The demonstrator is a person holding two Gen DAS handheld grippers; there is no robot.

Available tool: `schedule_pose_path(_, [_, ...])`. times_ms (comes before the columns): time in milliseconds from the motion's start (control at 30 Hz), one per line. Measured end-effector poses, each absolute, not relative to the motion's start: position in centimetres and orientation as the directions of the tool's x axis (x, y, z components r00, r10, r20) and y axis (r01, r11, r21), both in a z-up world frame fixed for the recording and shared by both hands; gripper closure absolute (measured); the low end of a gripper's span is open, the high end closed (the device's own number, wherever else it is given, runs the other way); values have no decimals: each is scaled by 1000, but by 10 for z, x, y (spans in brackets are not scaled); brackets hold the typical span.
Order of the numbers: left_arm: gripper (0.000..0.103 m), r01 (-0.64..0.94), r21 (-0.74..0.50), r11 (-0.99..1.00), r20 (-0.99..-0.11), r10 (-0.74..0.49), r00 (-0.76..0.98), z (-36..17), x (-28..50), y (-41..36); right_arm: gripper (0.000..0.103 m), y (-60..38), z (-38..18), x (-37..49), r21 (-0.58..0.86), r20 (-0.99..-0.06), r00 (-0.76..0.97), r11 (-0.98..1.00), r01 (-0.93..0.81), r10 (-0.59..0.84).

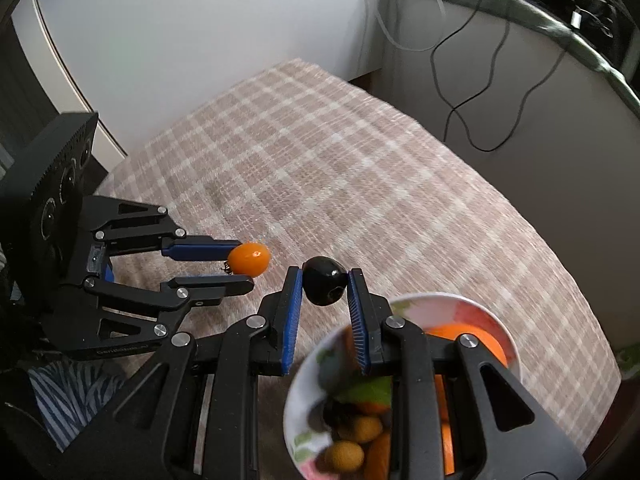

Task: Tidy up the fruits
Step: 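Carry the kumquat and dark plum with both grippers over the plate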

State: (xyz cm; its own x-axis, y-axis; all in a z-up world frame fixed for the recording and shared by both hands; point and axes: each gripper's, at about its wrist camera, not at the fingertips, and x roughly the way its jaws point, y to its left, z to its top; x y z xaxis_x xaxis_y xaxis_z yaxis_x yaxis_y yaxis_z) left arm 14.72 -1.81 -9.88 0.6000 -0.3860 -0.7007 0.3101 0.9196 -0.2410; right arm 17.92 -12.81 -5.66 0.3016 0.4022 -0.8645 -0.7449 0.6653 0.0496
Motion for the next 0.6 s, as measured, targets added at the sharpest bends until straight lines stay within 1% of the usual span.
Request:
schedule_pose_path(300, [82,365,-248,897,-681,-429,593,-87,130,-44,79,-184,-37,174,75,-828,364,727,-683,427])
schedule_pose_path(600, [82,417,-251,873,-675,-467,572,-75,134,-86,79,-238,-38,176,97,-816,400,782,-616,417])
